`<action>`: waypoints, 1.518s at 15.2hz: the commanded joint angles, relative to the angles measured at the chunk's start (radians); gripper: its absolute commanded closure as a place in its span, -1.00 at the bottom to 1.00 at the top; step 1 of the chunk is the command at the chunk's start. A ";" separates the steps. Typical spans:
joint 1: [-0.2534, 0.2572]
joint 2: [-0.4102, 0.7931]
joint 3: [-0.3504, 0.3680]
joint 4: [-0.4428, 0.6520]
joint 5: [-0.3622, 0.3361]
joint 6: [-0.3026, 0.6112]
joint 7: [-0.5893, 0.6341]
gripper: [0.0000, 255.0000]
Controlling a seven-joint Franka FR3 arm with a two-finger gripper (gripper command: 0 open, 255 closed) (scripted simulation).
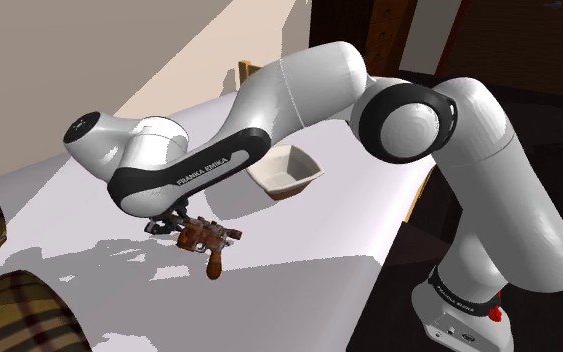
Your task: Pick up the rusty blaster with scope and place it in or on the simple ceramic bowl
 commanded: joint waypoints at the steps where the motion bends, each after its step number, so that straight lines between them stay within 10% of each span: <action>1: 0.000 -0.008 0.001 0.012 0.003 -0.019 -0.008 1.00; 23: 0.034 -0.040 0.007 0.255 0.024 -0.274 -0.094 1.00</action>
